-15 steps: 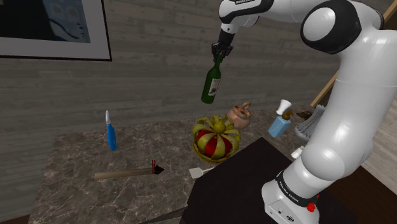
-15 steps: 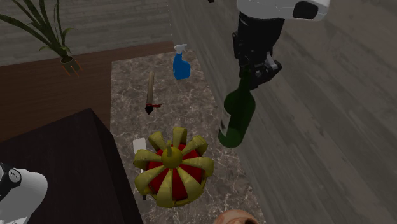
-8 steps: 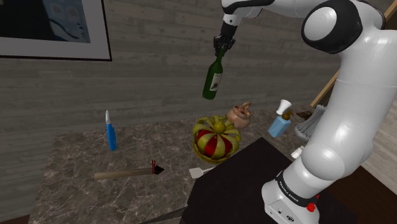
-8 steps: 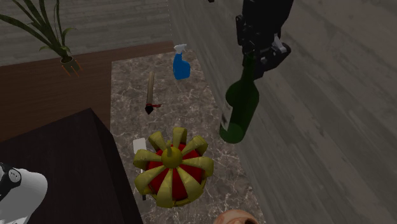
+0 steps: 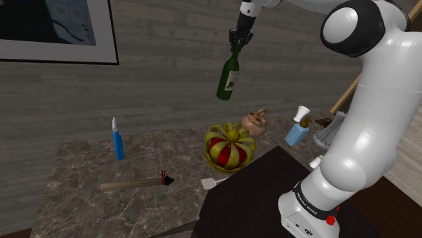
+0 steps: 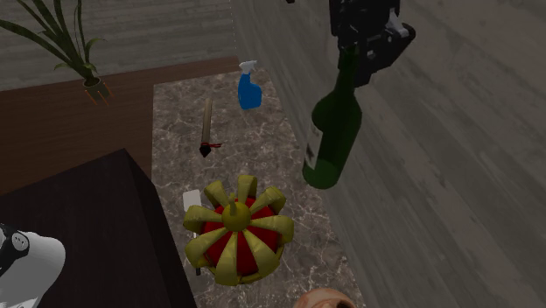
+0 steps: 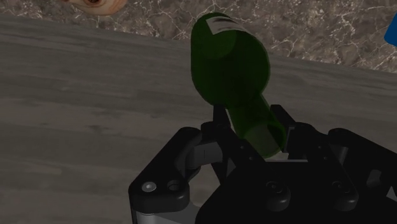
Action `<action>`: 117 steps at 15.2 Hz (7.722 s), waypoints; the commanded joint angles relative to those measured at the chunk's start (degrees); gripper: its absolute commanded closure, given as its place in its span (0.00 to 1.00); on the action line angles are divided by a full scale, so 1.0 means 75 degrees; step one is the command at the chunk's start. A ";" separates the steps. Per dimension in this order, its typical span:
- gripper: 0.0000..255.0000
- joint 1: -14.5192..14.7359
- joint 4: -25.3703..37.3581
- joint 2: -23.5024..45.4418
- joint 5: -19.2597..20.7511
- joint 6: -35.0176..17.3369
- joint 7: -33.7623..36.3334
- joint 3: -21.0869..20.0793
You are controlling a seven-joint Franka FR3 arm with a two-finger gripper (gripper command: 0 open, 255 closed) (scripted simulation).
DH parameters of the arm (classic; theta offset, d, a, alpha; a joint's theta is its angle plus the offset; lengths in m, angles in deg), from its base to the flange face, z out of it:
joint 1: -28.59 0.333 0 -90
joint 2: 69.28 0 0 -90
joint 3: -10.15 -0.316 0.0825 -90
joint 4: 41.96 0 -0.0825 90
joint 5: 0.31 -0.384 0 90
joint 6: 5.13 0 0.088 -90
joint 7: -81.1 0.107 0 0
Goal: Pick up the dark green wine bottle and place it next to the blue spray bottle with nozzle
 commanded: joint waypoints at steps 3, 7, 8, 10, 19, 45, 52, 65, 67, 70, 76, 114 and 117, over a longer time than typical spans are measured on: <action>1.00 -0.0021 0.0540 0.0081 -0.0007 0.0457 0.0007 0.0003; 1.00 -0.0048 0.1143 0.0205 -0.0020 0.0936 0.0015 0.0005; 1.00 -0.0056 0.1308 0.0245 -0.0025 0.1061 0.0017 0.0005; 1.00 -0.0073 0.1661 0.0338 -0.0036 0.1321 0.0021 0.0005; 1.00 0.0676 0.1014 -0.0130 0.0190 0.1120 0.0970 -0.0243; 1.00 0.3663 0.1883 0.1144 0.1028 0.0785 0.5051 -0.1407; 1.00 0.4274 0.3052 0.2120 0.1187 0.1012 0.5692 -0.1500; 1.00 0.4205 0.1224 0.1825 0.1193 -0.0518 0.5782 -0.1503; 1.00 0.4199 0.1025 0.1829 0.1198 -0.0720 0.5794 -0.1502; 1.00 0.4192 0.0754 0.1852 0.1206 -0.1013 0.5813 -0.1498; 1.00 0.4183 0.0300 0.1953 0.1227 -0.1567 0.5850 -0.1489; 1.00 0.4216 -0.0645 0.3385 0.1391 -0.3940 0.6045 -0.1380; 0.00 0.4216 -0.0645 0.3385 0.1391 -0.3938 0.6045 -0.1380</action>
